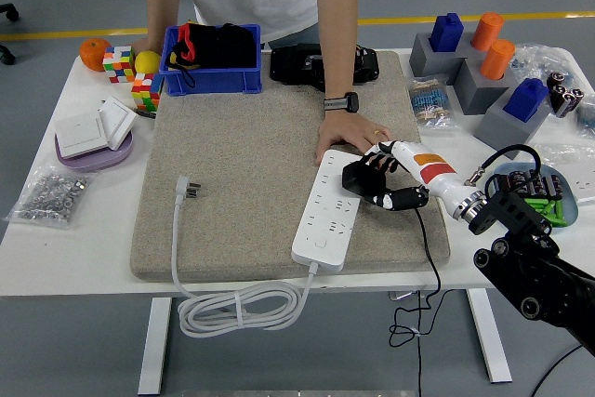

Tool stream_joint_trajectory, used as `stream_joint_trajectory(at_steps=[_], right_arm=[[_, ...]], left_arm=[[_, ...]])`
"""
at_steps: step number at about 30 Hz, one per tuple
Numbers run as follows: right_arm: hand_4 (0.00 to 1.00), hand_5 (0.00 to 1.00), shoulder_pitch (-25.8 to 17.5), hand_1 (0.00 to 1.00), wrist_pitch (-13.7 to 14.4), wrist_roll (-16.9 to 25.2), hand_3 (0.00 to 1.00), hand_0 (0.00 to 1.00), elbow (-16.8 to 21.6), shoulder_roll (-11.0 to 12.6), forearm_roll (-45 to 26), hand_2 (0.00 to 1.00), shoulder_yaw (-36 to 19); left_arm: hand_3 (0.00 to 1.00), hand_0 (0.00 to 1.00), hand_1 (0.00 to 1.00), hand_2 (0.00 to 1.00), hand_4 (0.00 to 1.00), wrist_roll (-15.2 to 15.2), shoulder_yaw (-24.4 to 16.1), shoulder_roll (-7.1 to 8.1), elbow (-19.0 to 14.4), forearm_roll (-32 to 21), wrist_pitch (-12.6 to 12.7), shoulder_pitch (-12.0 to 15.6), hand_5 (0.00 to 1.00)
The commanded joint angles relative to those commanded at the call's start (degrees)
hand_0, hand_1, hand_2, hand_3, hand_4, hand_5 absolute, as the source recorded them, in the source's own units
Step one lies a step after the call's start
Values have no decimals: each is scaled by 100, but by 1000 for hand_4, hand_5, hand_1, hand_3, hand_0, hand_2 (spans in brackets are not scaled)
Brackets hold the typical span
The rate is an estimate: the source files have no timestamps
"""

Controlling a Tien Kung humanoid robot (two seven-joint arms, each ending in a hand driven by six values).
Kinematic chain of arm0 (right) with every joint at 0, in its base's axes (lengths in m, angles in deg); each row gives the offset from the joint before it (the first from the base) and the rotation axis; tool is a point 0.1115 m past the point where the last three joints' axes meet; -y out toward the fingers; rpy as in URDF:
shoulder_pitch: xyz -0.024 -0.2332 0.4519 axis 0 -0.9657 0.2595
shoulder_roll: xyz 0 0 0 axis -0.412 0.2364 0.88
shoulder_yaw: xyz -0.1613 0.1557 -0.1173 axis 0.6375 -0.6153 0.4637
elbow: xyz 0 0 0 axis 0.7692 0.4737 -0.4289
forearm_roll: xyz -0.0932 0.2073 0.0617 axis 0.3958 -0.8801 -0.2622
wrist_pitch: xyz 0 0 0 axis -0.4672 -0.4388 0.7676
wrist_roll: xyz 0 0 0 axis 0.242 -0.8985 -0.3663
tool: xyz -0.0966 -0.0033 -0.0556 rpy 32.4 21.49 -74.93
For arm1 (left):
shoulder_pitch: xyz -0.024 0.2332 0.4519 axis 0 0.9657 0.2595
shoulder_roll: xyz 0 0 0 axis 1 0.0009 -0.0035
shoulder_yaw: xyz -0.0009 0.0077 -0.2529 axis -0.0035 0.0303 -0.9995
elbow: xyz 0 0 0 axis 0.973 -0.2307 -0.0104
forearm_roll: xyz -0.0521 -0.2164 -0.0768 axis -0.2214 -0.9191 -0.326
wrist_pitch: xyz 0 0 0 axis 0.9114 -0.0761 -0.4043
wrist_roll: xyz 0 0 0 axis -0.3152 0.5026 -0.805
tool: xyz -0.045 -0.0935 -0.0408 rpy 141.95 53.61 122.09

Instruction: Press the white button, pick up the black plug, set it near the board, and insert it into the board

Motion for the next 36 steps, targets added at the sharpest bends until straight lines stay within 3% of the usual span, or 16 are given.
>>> stream_joint_trajectory(at_steps=[36], right_arm=[[947, 2, -6, 566, -78, -1, 601, 520, -9, -2, -25, 554, 7]], left_arm=[[765, 740, 720, 696, 685, -1, 17, -6, 0, -8, -1, 4, 288]])
